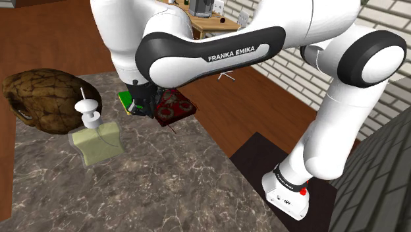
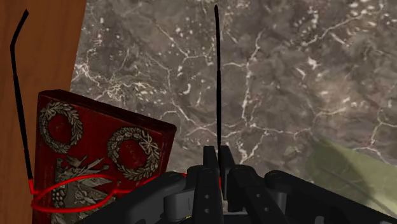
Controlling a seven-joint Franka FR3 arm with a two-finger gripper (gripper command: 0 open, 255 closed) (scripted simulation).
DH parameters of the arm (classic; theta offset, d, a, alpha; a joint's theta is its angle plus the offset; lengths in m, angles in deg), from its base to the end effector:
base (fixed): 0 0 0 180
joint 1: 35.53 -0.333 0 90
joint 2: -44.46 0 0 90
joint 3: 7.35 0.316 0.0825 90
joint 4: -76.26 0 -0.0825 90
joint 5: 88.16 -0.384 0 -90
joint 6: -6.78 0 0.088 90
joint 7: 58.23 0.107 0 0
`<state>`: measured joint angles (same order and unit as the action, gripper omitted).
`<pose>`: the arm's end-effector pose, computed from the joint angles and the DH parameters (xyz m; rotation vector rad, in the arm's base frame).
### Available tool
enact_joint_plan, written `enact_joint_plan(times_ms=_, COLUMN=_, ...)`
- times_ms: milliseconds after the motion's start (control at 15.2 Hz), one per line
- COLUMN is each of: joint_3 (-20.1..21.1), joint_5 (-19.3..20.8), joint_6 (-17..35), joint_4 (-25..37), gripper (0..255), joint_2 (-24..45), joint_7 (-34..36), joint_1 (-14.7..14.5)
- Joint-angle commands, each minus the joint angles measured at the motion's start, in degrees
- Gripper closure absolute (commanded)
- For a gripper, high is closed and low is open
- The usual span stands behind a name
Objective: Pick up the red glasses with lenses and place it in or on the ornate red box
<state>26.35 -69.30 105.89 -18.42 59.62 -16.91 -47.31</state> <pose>0.4726 0.3955 0.4675 2.9126 0.2074 0.0283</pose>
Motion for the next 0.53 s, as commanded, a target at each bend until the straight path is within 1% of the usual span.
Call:
enact_joint_plan(times_ms=0, joint_3=-1.0, joint_5=1.1, joint_6=-0.4, joint_4=2.5, gripper=255, joint_2=2.0, joint_7=-1.9, joint_1=0.7)
enact_joint_plan(times_ms=264, joint_3=-2.9, joint_5=3.1, joint_6=-1.5, joint_4=8.3, gripper=255, joint_2=6.3, joint_7=-5.7, joint_1=2.0)
enact_joint_plan(times_ms=462, joint_3=-4.3, joint_5=4.7, joint_6=-2.8, joint_4=13.8, gripper=255, joint_2=10.1, joint_7=-8.6, joint_1=2.6)
